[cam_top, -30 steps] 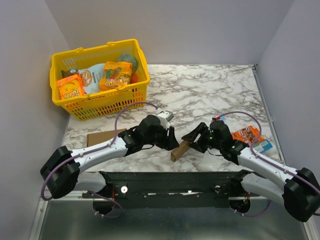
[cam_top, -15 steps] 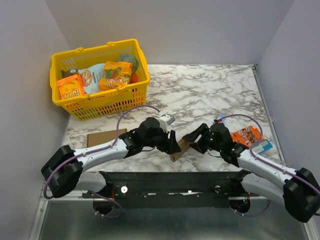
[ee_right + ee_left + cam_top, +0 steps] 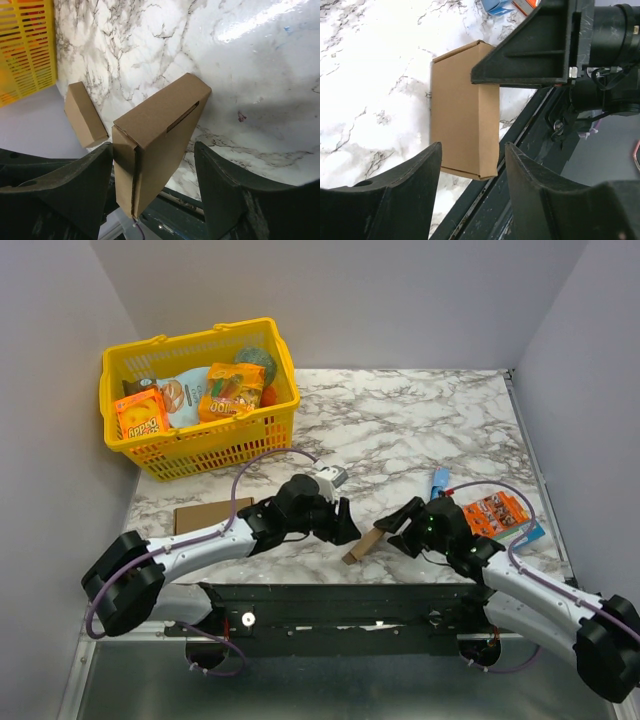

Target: Fold the paper box

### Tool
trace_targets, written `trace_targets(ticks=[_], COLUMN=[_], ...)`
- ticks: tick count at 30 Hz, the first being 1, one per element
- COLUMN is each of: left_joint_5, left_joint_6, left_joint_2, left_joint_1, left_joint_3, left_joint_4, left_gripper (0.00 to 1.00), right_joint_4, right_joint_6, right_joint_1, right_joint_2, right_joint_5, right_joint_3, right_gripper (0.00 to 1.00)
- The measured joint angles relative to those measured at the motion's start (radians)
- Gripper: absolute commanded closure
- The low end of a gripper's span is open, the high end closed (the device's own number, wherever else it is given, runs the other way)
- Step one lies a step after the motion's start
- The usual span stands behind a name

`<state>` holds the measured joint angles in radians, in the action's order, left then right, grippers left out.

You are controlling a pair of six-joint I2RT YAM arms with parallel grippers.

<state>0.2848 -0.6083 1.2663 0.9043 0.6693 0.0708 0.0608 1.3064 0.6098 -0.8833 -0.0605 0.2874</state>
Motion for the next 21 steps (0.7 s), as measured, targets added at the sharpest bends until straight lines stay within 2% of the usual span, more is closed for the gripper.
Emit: trace_targets(ticks=[4,10,16,21], left_joint_5=[0.041,0.11,0.109,0.092], left_joint_6=[-0.003,0.033,0.05,0.053], left_joint_2=[0.066,0.13,0.121,0.073], left_joint_1=[0.008,0.069,0.069,-0.036], left_joint_3=[0.0,0.015,0.036,0.038], left_joint_4=[0.058,0.06,0.053,0.02], left_gripper=[0.42,0.41,0.26,0.18], right_joint_4=[0.074,0.22,0.424,0.528], right_joint_6=[0.009,0.014,0.01,-0.015], right_joint_1=[0.0,0.0,0.0,0.0], right_joint_2=[0.092,0.26,0.383,0.399], right_joint_5=[0.031,0.099,0.145,0.145], right_joint_3=[-0.014,-0.02,-0.015,-0.012], right_gripper=[0.27,0.26,0.28,0.29])
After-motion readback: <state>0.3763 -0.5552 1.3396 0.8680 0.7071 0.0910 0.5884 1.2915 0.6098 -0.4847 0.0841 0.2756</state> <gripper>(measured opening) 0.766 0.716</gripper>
